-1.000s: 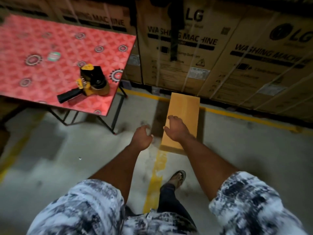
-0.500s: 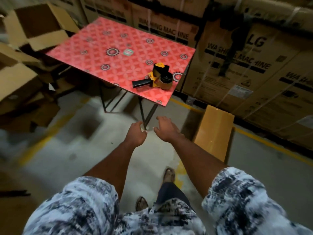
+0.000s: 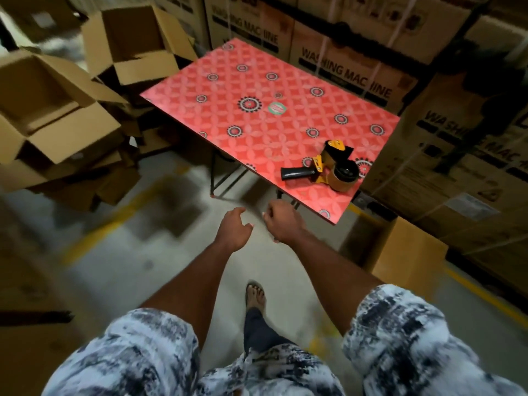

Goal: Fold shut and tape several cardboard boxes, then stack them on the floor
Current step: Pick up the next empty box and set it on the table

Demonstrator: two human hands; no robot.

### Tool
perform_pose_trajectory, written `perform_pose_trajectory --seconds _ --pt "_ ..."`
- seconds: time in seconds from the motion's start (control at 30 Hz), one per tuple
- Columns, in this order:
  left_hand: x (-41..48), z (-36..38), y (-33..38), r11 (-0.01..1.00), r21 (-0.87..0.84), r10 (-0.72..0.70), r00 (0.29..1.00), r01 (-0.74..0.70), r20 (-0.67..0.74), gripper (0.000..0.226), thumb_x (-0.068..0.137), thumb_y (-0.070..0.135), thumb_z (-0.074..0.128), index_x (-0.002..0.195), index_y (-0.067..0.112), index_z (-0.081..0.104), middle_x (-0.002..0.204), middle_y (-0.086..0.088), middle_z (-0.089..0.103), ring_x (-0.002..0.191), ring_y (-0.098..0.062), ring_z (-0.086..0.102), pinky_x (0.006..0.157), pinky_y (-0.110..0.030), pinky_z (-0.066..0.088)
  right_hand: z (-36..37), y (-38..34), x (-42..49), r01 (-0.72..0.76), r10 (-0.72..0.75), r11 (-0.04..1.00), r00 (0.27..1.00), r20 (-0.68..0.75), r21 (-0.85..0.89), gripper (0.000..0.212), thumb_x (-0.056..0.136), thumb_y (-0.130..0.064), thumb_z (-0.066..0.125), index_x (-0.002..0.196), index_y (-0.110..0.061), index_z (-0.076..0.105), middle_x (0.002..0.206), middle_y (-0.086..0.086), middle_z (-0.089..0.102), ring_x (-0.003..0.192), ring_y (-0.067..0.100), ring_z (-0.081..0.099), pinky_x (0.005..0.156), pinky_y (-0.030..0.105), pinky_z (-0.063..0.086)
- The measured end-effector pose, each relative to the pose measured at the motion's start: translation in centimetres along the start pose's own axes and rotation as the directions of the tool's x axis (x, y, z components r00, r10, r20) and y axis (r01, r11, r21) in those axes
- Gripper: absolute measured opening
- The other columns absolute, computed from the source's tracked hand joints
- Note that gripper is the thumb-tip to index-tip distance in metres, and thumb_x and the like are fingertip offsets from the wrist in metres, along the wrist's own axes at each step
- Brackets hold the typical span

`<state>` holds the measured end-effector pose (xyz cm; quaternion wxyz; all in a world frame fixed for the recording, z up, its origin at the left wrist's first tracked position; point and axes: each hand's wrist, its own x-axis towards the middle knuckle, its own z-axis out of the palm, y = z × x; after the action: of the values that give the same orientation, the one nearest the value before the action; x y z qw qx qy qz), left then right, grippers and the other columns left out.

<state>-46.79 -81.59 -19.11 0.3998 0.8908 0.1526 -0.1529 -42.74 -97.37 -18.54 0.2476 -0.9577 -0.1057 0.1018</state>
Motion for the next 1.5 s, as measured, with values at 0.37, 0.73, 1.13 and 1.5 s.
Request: perform_pose_trajectory --seconds 0.37,0.73,1.13,1.5 --pt "11.2 -9.6 -1.2 0.993 -0.085 -0.092 0.989 0.082 -0.118 0.058 0.094 0.020 0.068 0.147 0.010 0.047 0.148 -0.015 0.049 0.133 -0.030 0.052 0.112 -0.036 0.039 0.8 -7.1 17.0 0.165 -0.161 0.985 0.983 0.089 -0.040 0.022 0.090 -0.022 0.057 0.107 -0.010 0.058 0.107 0.014 0.061 0.102 0.033 0.056 0.081 0.042 0.048" --pt "23.1 -21.0 -7.3 0.986 -0.123 -0.130 0.979 0.111 -0.156 0.055 0.092 0.020 0.068 0.143 0.009 0.050 0.141 -0.017 0.054 0.128 -0.033 0.053 0.107 -0.034 0.039 5.9 -17.1 30.1 0.193 -0.182 0.979 0.973 0.141 -0.069 0.030 0.086 -0.028 0.056 0.110 -0.010 0.057 0.110 0.014 0.060 0.105 0.034 0.055 0.084 0.045 0.050" --pt "34.7 -38.3 -17.8 0.979 -0.154 -0.160 0.970 0.133 -0.181 0.053 0.092 0.019 0.068 0.141 0.008 0.052 0.136 -0.016 0.057 0.127 -0.033 0.056 0.108 -0.040 0.044 13.0 -35.7 44.0 0.283 -0.267 0.958 0.939 0.216 -0.047 0.032 0.092 -0.033 0.059 0.117 -0.013 0.055 0.111 0.010 0.060 0.101 0.027 0.057 0.082 0.040 0.050" --pt "42.5 -46.3 -24.8 0.928 -0.274 -0.309 0.931 0.252 -0.192 0.055 0.093 0.020 0.069 0.144 0.010 0.050 0.144 -0.015 0.054 0.128 -0.032 0.055 0.109 -0.041 0.044 18.7 -44.5 54.2 0.306 -0.277 0.951 0.902 0.332 -0.037 0.035 0.094 -0.029 0.063 0.124 -0.012 0.055 0.123 0.010 0.059 0.112 0.026 0.057 0.092 0.042 0.051"
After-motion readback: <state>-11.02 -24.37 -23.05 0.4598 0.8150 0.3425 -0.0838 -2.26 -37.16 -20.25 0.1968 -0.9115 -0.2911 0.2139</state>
